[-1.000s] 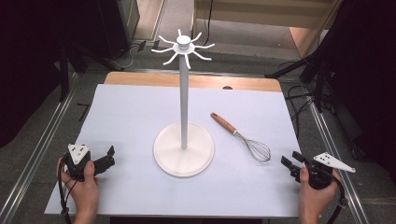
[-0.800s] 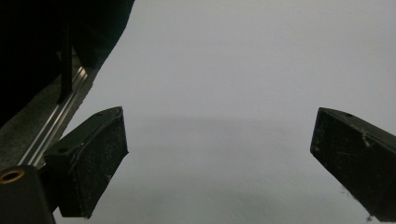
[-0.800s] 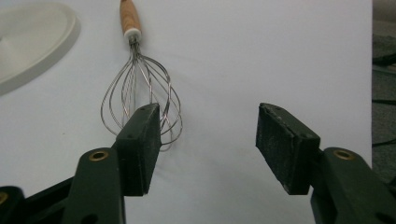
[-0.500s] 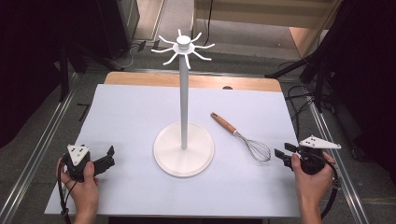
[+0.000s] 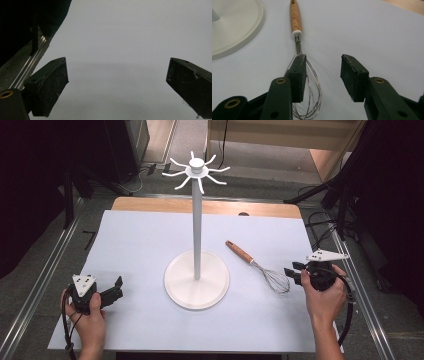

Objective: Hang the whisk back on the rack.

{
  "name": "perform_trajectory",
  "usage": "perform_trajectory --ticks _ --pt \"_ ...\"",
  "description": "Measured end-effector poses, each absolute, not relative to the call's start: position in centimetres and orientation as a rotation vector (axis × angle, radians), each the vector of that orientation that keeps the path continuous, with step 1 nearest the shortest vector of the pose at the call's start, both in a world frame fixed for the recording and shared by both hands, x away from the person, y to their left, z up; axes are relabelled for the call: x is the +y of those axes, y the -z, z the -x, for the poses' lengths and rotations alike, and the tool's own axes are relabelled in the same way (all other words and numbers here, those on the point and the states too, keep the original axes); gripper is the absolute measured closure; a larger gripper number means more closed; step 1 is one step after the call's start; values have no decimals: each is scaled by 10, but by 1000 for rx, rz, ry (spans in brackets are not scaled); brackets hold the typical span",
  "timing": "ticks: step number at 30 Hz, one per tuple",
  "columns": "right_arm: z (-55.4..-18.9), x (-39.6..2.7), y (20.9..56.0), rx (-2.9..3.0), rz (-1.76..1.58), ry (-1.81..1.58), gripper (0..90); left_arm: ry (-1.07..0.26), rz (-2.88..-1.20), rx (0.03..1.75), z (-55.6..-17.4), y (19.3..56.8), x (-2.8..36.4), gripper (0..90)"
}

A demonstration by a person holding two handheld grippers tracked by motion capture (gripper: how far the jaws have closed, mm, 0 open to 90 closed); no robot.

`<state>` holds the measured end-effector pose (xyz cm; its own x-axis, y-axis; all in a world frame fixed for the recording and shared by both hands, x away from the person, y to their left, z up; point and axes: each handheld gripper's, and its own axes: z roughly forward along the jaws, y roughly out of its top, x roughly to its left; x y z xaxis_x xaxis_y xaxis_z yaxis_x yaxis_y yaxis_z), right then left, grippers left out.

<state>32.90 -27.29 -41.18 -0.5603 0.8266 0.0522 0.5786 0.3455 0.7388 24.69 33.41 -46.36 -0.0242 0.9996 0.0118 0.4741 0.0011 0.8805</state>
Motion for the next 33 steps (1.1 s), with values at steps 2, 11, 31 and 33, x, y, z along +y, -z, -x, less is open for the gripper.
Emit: perform_trajectory --ticks 2,11,31,33 --pt "-335 -269 409 2316 -1225 -1019 566 -956 -1554 1581 -247 464 334 44" --pt "-358 -249 405 2413 -1211 -905 544 -956 -1553 1578 -247 464 335 44" --pt "-397 -225 410 2595 -1194 -715 615 -971 -1558 1573 -246 464 333 44" --pt "-399 -223 410 2608 -1200 -691 617 -972 -1562 1572 -246 464 333 44"
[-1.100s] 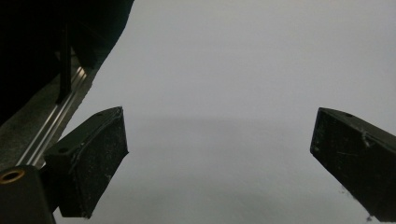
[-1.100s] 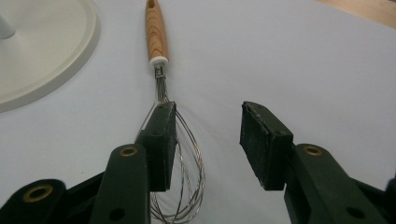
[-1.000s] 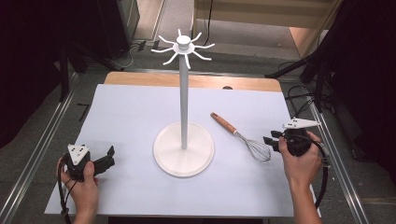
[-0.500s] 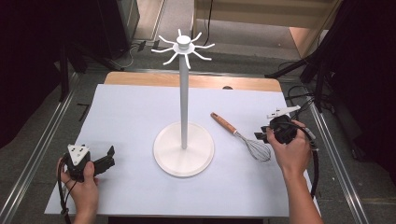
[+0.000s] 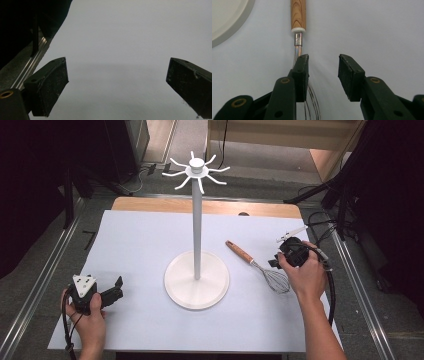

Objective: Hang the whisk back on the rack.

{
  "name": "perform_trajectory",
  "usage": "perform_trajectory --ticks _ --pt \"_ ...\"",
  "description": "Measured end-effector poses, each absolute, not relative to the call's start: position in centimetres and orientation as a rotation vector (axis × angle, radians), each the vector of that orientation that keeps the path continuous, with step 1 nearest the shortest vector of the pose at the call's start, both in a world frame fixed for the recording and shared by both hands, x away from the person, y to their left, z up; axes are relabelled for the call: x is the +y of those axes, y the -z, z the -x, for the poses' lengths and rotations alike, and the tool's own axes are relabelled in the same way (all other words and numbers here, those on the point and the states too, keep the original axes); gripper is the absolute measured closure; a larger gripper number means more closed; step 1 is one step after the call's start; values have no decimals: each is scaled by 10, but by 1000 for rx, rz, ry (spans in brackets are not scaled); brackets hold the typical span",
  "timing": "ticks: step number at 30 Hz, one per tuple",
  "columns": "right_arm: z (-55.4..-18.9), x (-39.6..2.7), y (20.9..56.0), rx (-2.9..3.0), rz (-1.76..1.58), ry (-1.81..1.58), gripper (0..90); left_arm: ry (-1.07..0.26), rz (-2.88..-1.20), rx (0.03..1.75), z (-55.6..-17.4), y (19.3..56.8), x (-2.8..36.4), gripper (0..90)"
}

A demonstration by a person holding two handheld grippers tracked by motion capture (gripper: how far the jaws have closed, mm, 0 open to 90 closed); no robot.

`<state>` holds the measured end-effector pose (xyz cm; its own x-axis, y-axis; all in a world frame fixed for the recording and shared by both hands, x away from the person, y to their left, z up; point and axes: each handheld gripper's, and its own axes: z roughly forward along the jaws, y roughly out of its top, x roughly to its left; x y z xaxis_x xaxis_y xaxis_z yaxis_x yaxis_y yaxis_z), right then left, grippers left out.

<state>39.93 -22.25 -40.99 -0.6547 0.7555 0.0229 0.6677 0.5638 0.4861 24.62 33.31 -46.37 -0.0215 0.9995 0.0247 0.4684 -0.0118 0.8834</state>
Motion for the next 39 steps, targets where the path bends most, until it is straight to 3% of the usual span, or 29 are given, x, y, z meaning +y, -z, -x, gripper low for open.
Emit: perform_trajectory --ticks 19,39 --pt "-423 -208 408 2706 -1208 -573 640 -980 -1565 1572 -246 464 332 44" --pt "-449 -165 414 2844 -1159 -442 676 -980 -1570 1573 -247 464 332 44"
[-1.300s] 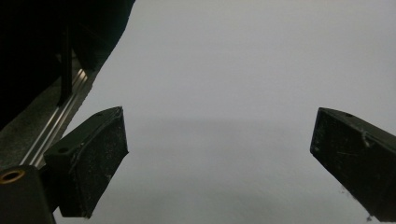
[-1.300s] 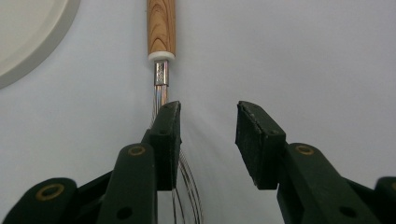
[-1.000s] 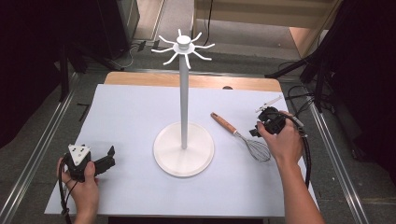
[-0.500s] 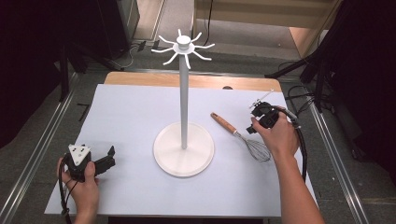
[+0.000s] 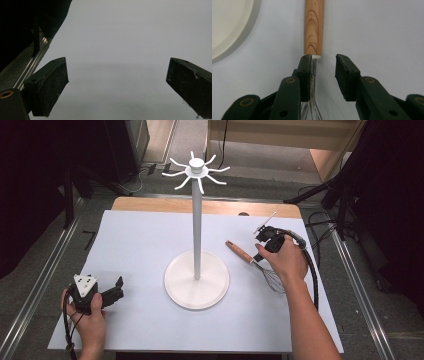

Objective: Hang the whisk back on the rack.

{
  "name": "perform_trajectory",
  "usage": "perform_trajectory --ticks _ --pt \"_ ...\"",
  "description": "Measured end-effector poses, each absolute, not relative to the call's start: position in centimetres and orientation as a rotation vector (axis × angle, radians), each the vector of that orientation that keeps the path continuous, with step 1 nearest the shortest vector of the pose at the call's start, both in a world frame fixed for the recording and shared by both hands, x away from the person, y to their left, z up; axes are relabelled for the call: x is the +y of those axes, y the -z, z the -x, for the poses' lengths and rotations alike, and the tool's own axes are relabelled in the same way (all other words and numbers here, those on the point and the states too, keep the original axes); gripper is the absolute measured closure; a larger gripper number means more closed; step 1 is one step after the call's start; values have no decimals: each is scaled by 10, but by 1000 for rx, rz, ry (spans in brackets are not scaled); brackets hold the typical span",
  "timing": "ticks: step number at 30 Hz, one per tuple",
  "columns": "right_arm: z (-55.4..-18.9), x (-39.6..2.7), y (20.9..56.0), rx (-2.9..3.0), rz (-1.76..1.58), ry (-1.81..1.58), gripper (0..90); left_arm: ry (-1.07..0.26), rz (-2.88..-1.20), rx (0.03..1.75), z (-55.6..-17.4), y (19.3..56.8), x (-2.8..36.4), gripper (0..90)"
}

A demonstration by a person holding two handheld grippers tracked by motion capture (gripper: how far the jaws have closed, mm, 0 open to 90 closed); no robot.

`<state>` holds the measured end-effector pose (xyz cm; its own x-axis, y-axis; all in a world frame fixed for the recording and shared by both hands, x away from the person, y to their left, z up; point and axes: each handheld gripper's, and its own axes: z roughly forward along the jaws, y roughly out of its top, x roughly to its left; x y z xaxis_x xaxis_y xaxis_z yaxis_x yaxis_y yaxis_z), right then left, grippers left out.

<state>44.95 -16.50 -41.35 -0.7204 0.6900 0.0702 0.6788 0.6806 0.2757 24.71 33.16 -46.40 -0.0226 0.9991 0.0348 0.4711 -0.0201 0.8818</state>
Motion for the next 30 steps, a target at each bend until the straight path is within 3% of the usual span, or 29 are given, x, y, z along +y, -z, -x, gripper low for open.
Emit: perform_trajectory --ticks 30 --pt "-476 -119 429 2924 -1146 -242 688 -983 -1583 1581 -248 464 331 44"
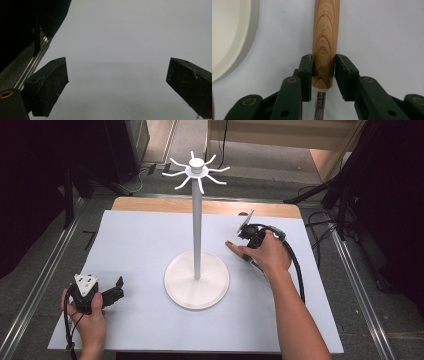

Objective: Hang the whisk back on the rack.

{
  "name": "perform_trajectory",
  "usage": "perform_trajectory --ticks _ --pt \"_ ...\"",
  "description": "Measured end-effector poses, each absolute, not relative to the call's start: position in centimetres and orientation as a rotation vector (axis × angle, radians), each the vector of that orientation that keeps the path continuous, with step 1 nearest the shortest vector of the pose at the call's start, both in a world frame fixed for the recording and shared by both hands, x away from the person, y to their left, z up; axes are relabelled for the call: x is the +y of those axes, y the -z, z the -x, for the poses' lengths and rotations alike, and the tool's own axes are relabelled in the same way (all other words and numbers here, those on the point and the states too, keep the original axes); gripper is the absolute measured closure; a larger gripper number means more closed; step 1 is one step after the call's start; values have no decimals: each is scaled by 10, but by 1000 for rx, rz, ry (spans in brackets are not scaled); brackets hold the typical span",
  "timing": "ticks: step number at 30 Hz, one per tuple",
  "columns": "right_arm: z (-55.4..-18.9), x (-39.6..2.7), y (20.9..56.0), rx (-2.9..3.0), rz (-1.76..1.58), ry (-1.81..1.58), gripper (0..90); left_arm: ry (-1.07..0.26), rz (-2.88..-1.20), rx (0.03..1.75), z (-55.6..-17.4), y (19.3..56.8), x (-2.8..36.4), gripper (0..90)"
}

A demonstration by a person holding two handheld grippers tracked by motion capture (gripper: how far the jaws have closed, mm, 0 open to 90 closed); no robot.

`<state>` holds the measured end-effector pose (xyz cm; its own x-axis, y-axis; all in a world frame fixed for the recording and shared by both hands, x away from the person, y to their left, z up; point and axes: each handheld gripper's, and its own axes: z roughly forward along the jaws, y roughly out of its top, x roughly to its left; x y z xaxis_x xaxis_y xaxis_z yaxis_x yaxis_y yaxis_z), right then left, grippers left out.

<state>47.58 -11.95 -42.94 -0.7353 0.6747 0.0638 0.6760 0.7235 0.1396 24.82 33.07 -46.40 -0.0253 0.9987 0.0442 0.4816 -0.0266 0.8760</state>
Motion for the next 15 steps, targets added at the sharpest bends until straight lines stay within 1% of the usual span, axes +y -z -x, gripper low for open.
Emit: perform_trajectory --ticks 7,15 --pt "-479 -114 437 -2883 1165 170 691 -984 -1586 1582 -248 464 331 44" --pt "-478 -111 441 -2874 1205 149 696 -1002 -1632 1584 -251 465 326 44"
